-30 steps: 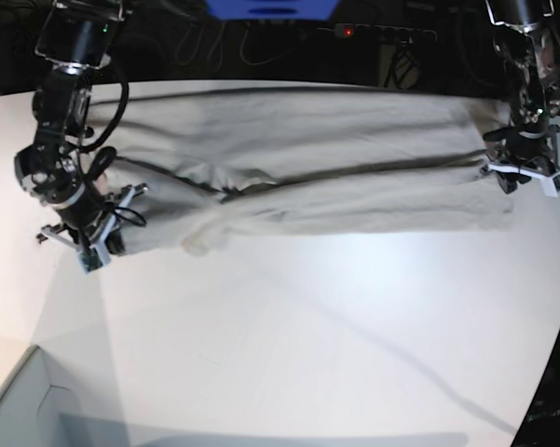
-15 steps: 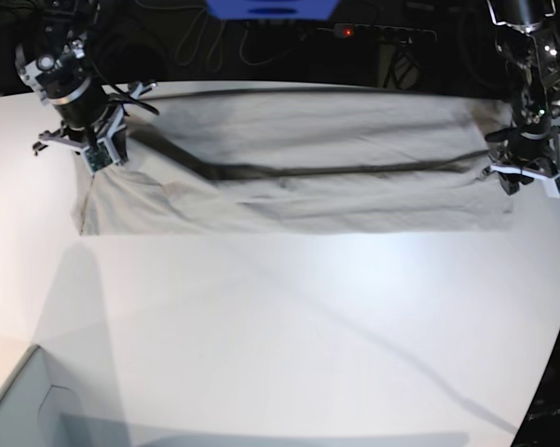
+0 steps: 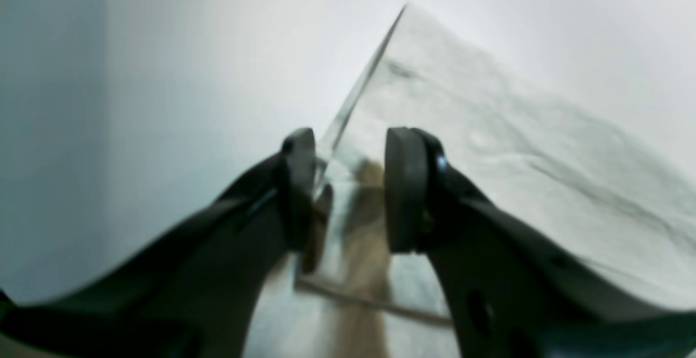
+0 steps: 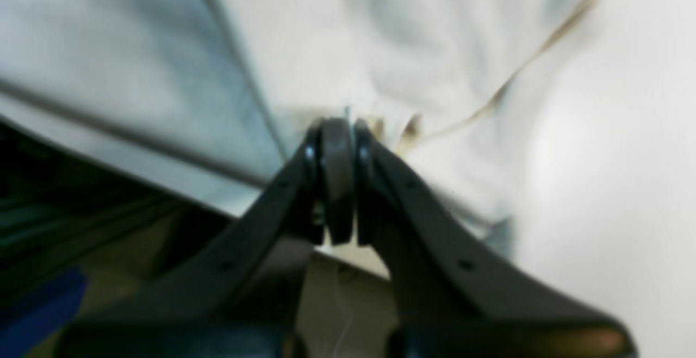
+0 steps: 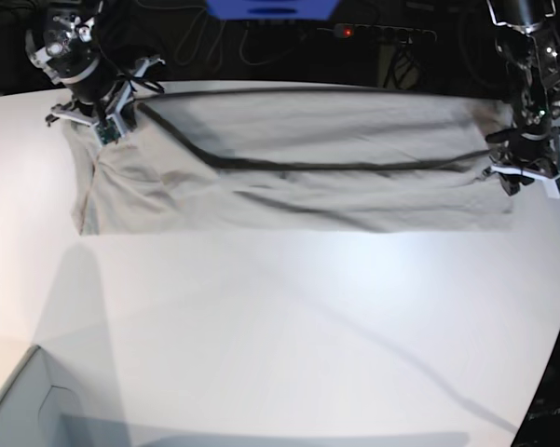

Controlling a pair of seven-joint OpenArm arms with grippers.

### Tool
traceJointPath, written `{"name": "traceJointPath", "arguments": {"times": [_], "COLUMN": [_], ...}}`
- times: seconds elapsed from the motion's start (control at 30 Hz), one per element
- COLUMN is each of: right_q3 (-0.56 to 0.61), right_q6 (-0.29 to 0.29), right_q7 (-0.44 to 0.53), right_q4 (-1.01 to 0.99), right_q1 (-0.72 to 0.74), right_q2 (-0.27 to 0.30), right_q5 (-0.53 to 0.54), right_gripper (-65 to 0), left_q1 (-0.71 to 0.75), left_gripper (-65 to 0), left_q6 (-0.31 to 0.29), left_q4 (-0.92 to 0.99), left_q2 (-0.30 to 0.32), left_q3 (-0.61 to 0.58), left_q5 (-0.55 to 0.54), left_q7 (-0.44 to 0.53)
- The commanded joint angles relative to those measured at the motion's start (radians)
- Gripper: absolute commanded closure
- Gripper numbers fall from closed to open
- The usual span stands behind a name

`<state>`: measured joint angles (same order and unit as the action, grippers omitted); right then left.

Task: Layout the t-shirt on the table in an organized manner, then fold the t-shirt properly
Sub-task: 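Grasp the hem end with the right gripper and pull it toward the robot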

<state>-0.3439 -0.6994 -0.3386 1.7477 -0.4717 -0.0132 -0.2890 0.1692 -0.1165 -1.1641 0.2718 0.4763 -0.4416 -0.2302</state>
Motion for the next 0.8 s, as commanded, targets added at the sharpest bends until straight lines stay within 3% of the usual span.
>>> {"name": "traceJointPath", "arguments": {"times": [0.0,0.17,0.37,0.5,0.6,0.77], "right_q3": [-0.005,-0.007,-0.008,-0.085,-0.169,-0.274], "right_q6": [0.001,0.001,0.001,0.001,0.001,0.001], "right_q7": [0.026,0.026,0.022,0.022,0.022,0.022], "right_q4": [-0.009,-0.085,-0.085,-0.085,-0.091,-0.081], "right_q1": [0.02,0.037,0.038,0.067,0.103,0.135], "right_q2": [0.008,0.011,0.012,0.014,0.014,0.014], "right_q5": [0.012,0.012,0.007,0.007,0.01,0.01], "right_gripper": [0.0,-0.3,-16.9,-27.4,-28.7,-28.7], "left_q1": [-0.007,-0.007,-0.006,-0.007,-0.007,-0.007], "left_gripper": [-21.2,-21.3,-21.9,-31.6,-37.3,-37.6], "left_q6": [-0.001,0.001,0.004,0.005,0.004,0.002], "left_q4": [-0.018,-0.018,-0.018,-0.018,-0.02,-0.02], "left_q2": [0.028,0.037,0.037,0.037,0.037,0.037], "left_q3": [0.005,0.005,0.005,0.005,0.005,0.006], "left_q5": [-0.004,-0.003,-0.001,-0.001,-0.006,-0.006], "left_q7": [0.021,0.019,0.019,-0.025,-0.044,-0.044]}}
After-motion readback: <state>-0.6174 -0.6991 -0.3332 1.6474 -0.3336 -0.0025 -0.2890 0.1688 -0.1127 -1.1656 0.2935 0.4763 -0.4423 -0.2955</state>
